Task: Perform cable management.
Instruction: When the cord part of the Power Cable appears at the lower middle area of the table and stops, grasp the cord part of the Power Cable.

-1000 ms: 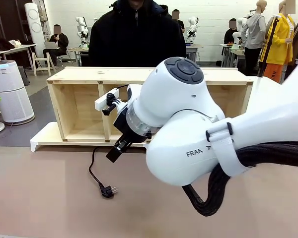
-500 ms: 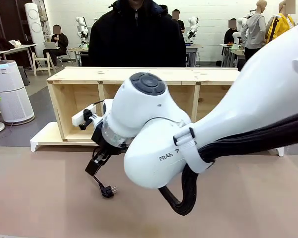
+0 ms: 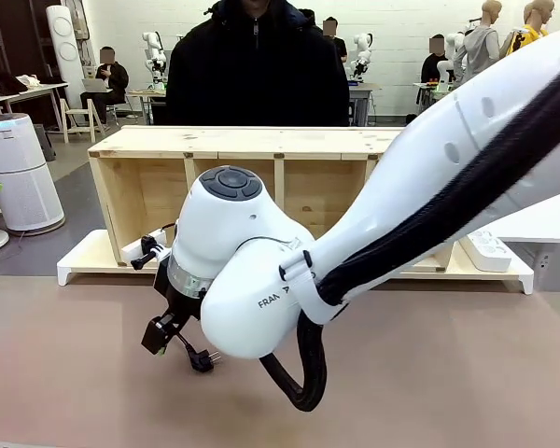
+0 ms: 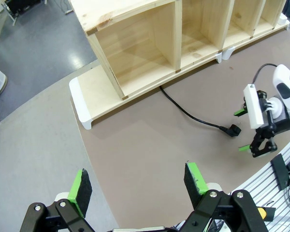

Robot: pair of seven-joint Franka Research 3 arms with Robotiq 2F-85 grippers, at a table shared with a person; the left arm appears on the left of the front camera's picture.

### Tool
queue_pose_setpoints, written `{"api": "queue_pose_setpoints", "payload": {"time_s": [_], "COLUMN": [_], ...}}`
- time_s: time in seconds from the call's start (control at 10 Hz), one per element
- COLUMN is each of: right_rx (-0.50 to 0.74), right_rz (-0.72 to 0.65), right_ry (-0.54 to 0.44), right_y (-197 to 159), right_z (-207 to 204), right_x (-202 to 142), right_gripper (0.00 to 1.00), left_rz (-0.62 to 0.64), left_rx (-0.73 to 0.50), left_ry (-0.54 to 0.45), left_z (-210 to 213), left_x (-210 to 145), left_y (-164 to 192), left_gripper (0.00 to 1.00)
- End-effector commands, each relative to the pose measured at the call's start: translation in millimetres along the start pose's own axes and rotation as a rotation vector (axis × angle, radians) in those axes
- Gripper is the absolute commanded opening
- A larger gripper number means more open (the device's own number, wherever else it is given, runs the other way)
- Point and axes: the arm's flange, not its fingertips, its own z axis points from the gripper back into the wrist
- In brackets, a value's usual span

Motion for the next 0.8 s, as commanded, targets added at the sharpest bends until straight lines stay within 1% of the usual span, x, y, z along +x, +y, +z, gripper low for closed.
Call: {"api": "queue_pose_setpoints", "payload": {"time_s": [0.0, 0.3, 0.4, 0.6, 0.7], "right_rx": [-0.036, -0.025, -0.022, -0.039, -0.045], "right_rz": [-0.032, -0.044, -0.055, -0.087, -0.088], "right_ry": [-0.012, 0.047, 0.066, 0.134, 0.141], "right_y": [5, -4, -5, -8, -9], "right_z": [-29, -65, -69, -73, -74], "right_x": [14, 8, 5, -2, -5], "right_gripper": [1.00, 1.00, 1.00, 1.00, 1.00], "left_rz": [0.015, 0.015, 0.015, 0.015, 0.015], "left_rx": [0.013, 0.013, 0.013, 0.013, 0.013], "left_ry": [-0.003, -0.003, -0.003, -0.003, -0.003], "left_z": [-1, -1, -1, -1, -1], "left_x": [1, 1, 1, 1, 1], "left_y": [2, 2, 2, 2, 2], "left_gripper": [1.00, 1.00, 1.00, 1.00, 1.00]}}
